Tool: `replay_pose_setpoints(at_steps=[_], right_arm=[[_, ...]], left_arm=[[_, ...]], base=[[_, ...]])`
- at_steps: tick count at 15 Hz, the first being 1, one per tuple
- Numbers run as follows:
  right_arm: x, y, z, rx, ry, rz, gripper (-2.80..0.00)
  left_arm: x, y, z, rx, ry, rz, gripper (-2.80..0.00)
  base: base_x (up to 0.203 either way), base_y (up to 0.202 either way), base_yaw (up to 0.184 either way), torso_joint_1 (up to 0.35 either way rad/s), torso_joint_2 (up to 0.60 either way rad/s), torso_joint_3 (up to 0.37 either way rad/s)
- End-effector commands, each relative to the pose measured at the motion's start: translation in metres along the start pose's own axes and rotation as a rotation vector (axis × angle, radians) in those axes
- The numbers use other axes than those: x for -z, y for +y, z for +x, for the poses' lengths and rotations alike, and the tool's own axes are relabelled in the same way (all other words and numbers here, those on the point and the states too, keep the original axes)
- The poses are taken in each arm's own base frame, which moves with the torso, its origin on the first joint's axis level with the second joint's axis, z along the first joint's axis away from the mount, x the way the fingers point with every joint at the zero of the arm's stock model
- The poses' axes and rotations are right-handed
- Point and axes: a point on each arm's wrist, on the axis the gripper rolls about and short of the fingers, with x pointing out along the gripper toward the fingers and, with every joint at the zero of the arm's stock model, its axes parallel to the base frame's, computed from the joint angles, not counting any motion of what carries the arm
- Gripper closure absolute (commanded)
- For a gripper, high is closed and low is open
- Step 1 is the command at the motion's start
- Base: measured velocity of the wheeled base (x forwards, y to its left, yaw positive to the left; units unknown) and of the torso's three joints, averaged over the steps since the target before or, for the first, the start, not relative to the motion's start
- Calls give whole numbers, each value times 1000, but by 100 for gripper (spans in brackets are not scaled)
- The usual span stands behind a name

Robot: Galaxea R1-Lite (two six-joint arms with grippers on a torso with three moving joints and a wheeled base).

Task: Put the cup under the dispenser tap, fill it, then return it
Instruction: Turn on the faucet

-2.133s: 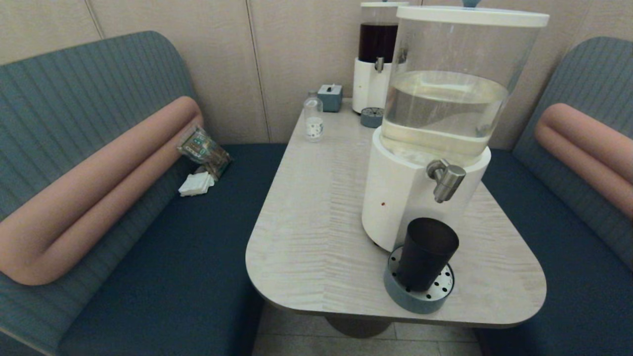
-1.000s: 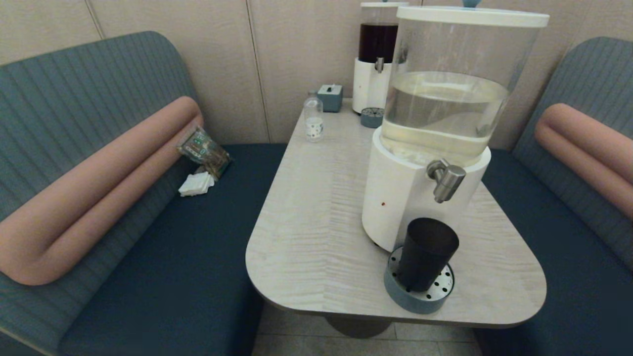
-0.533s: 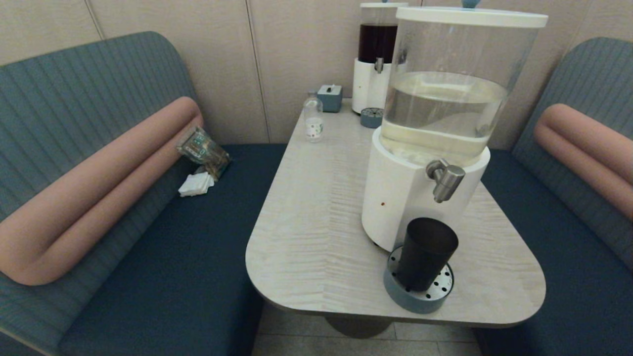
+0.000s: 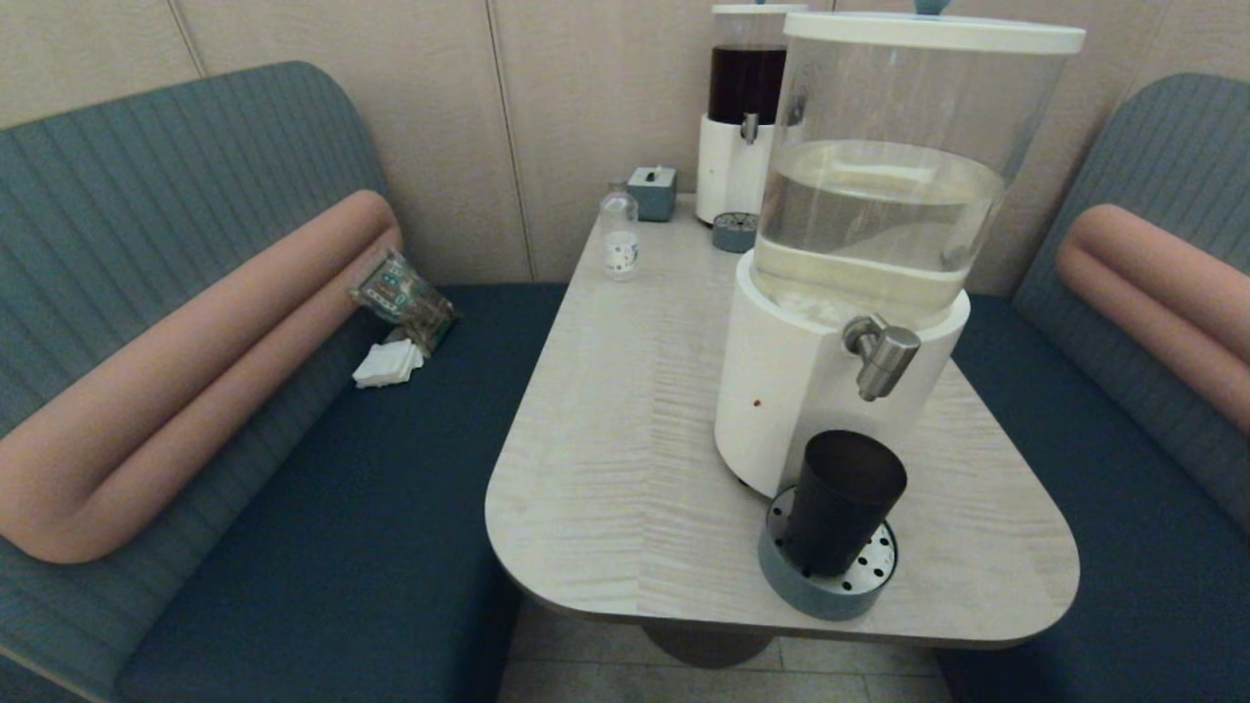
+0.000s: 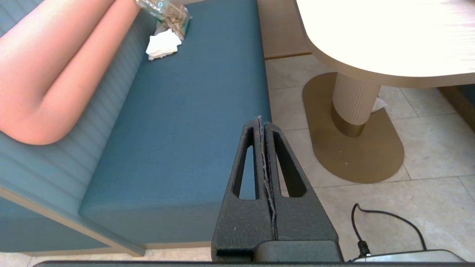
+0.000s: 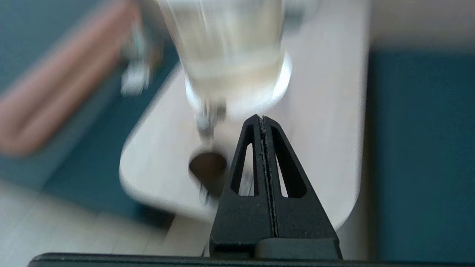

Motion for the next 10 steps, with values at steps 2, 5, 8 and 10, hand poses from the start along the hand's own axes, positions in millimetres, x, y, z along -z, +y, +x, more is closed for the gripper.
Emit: replay_pose_setpoints(at_steps=[2, 5, 8, 10], right_arm=[[12, -17, 80, 5, 319, 77, 0], [24, -14, 104, -58, 444, 96, 0], [26, -3, 123, -133, 462, 63, 0], [31, 0, 136, -153, 479, 34, 0]], left_arm=[[0, 0, 0, 1, 3, 1, 0], [0, 0, 0, 1, 3, 1, 0], [0, 0, 0, 1, 3, 1, 0], [0, 0, 0, 1, 3, 1, 0]], base=[[0, 0, 0, 0, 0, 0], [0, 0, 0, 0, 0, 0], [0, 0, 0, 0, 0, 0], [0, 0, 0, 0, 0, 0]])
